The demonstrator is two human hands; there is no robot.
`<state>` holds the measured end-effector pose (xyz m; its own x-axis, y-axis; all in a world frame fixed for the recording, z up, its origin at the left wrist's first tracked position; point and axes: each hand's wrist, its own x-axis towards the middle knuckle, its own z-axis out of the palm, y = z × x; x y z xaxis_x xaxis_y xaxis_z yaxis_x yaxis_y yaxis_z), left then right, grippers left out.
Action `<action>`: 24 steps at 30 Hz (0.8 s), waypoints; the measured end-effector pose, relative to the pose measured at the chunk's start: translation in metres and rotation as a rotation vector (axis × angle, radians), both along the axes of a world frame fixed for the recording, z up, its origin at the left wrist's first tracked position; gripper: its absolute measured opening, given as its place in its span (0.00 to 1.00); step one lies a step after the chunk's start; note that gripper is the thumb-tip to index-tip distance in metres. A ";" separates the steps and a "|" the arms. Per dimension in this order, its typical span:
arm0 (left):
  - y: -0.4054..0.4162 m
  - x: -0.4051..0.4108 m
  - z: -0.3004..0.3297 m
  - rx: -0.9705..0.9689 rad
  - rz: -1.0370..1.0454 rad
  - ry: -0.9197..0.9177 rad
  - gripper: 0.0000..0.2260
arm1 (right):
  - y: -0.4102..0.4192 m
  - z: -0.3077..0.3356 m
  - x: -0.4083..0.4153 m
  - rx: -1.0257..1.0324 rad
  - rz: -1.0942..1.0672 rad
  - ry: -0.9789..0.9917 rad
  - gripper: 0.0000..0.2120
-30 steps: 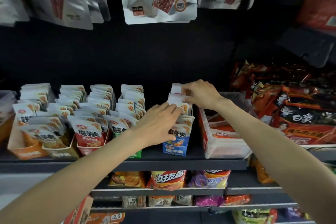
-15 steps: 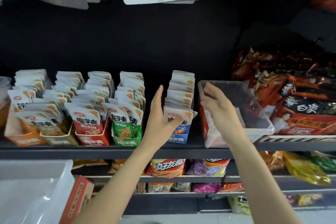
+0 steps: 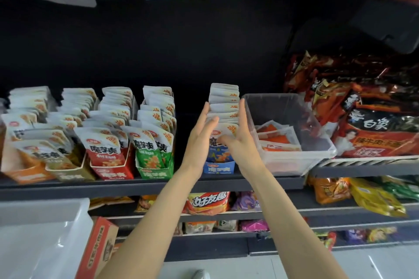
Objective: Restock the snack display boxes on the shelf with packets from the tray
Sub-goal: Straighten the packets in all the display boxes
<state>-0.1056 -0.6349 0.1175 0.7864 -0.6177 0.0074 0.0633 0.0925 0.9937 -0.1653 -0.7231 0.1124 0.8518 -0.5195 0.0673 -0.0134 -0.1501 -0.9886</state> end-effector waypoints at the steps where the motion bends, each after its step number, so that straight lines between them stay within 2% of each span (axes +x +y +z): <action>1: 0.001 -0.003 -0.002 0.002 -0.011 -0.016 0.28 | -0.001 0.001 -0.005 0.007 0.010 -0.007 0.44; 4: 0.003 -0.007 -0.005 0.001 -0.001 -0.016 0.25 | -0.003 -0.003 -0.012 0.036 0.015 -0.032 0.43; 8: 0.002 0.004 -0.007 -0.016 0.050 0.058 0.26 | -0.002 -0.008 -0.016 0.007 -0.030 0.001 0.49; 11: -0.003 0.005 -0.008 -0.056 0.014 0.107 0.25 | -0.001 -0.014 -0.012 0.008 -0.002 0.038 0.44; 13: -0.006 0.004 -0.007 -0.078 0.022 0.103 0.23 | 0.001 -0.015 -0.010 0.013 0.040 0.023 0.42; 17: -0.005 0.003 -0.001 -0.094 -0.020 0.017 0.24 | -0.001 -0.004 -0.010 -0.011 0.022 -0.032 0.45; 21: -0.010 0.011 0.001 -0.060 0.020 0.028 0.25 | -0.006 -0.003 -0.005 -0.013 -0.035 -0.001 0.48; 24: -0.013 0.021 0.001 -0.045 0.058 0.047 0.26 | -0.007 0.000 -0.006 0.010 -0.060 0.008 0.46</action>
<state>-0.0845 -0.6477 0.1185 0.8213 -0.5706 -0.0035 0.1026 0.1416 0.9846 -0.1709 -0.7302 0.1120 0.8196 -0.5703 0.0558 -0.0296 -0.1393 -0.9898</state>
